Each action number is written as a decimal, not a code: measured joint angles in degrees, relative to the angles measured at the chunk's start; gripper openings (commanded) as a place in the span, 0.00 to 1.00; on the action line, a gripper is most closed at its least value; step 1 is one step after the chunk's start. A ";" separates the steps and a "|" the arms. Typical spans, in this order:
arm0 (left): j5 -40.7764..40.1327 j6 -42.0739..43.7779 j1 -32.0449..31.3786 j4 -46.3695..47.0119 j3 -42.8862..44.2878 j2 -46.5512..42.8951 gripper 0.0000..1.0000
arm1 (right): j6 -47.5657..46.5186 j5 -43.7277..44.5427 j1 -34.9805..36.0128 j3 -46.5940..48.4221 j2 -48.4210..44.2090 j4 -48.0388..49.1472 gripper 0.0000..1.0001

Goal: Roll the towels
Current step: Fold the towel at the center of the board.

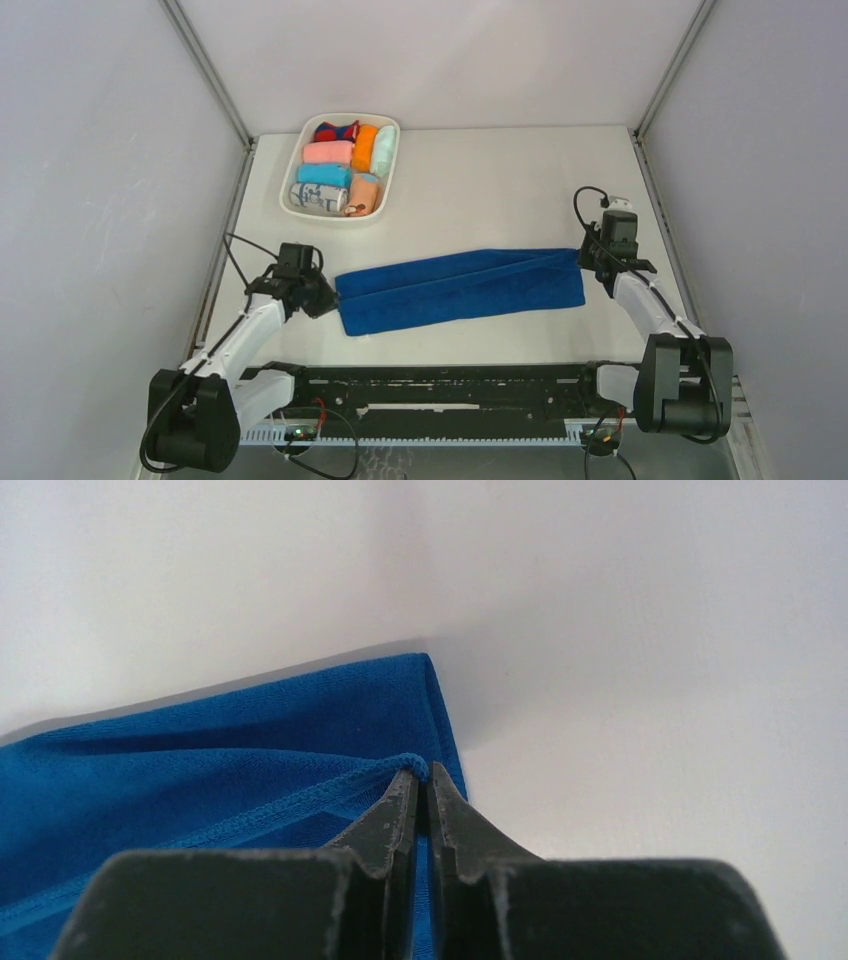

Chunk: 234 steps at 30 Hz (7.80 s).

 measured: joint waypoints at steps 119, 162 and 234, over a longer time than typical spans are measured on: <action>-7.43 -2.23 -4.44 3.63 0.00 -3.72 0.00 | 54.64 1.55 -3.89 17.31 16.52 -27.65 0.41; -8.85 -1.73 -2.78 2.16 2.49 -3.23 0.00 | 49.53 3.43 -1.60 21.66 19.17 -26.12 0.00; 0.72 3.32 8.66 -0.20 -0.07 0.37 0.00 | 23.93 -18.99 -5.29 14.69 21.86 -9.44 0.00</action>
